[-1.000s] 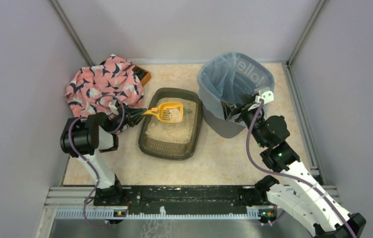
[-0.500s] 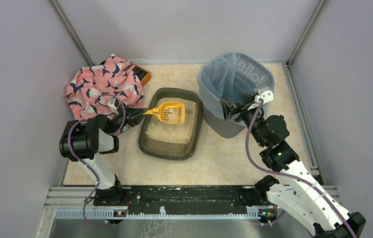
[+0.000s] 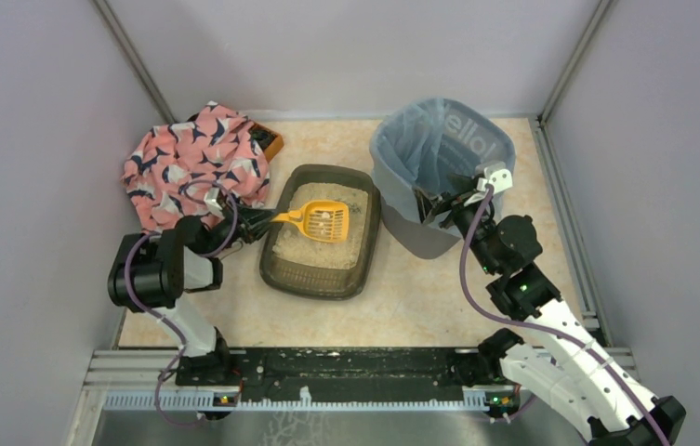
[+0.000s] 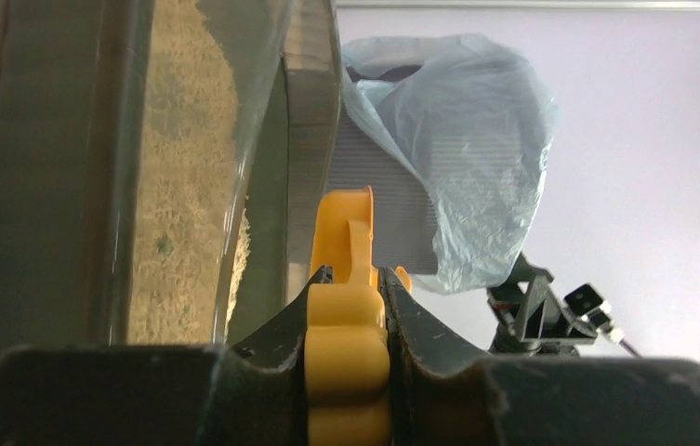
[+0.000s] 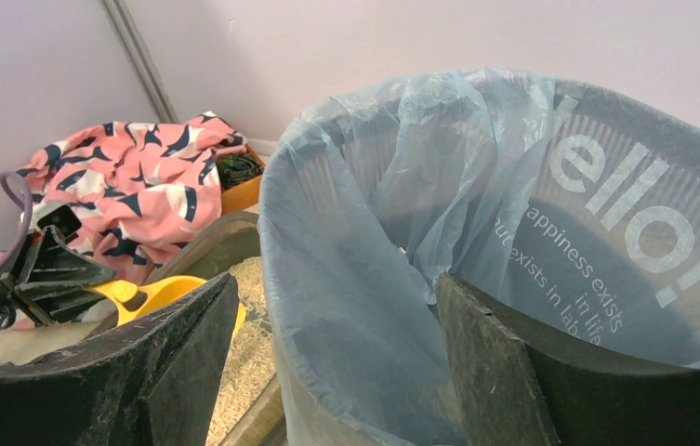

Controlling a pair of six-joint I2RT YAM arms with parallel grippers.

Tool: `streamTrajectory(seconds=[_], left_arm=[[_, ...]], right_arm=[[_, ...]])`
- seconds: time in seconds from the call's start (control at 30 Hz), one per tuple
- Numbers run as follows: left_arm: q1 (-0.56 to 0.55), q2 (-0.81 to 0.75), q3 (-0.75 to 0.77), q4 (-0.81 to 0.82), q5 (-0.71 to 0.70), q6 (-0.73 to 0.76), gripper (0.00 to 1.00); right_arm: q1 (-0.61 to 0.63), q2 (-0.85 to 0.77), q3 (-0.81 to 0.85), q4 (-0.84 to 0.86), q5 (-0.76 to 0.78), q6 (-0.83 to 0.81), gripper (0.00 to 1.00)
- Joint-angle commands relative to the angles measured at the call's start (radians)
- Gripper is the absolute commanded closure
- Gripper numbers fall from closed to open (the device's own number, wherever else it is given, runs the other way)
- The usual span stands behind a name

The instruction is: Clean the litter box

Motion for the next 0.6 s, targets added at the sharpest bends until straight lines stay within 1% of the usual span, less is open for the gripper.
streamTrajectory(seconds=[0.0,0.1,0.13,0.17,0.2,0.27,0.37,0.47,0.57], left_arm=[[0.036,-0.071,-0.016,-0.134,-0.002,0.126,1.0],[0.03,-0.09,-0.025,-0.087,0.017,0.094,1.0],[0.035,-0.099,-0.026,-0.11,0.012,0.11,1.0],[0.036,-0.105,-0.018,-0.166,0.008,0.133,1.0],[0.028,-0.11,-0.014,-0.177,0.009,0.131,1.0],[0.018,-0.113,-0.025,-0.117,0.016,0.092,1.0],[0.055,-0.106,-0.026,-0.19,0.009,0.143,1.0],[0.015,-0.089,-0.04,-0.105,0.015,0.089,1.0],[0.021,-0.094,-0.043,-0.145,0.007,0.124,1.0]], right_arm=[[0.007,0.005,-0.011,-0.01,-0.011,0.016,0.22],[0.007,0.006,-0.008,-0.021,-0.014,0.015,0.22],[0.007,0.005,-0.011,-0.019,-0.012,0.015,0.22],[0.007,0.004,-0.016,-0.009,-0.012,0.016,0.22],[0.007,0.005,-0.018,-0.002,-0.014,0.019,0.22],[0.007,0.012,-0.013,-0.005,-0.022,0.018,0.22],[0.007,0.004,-0.013,-0.005,-0.019,0.019,0.22],[0.006,-0.009,-0.013,-0.013,-0.02,0.019,0.22],[0.007,-0.035,-0.033,0.015,-0.026,0.024,0.22]])
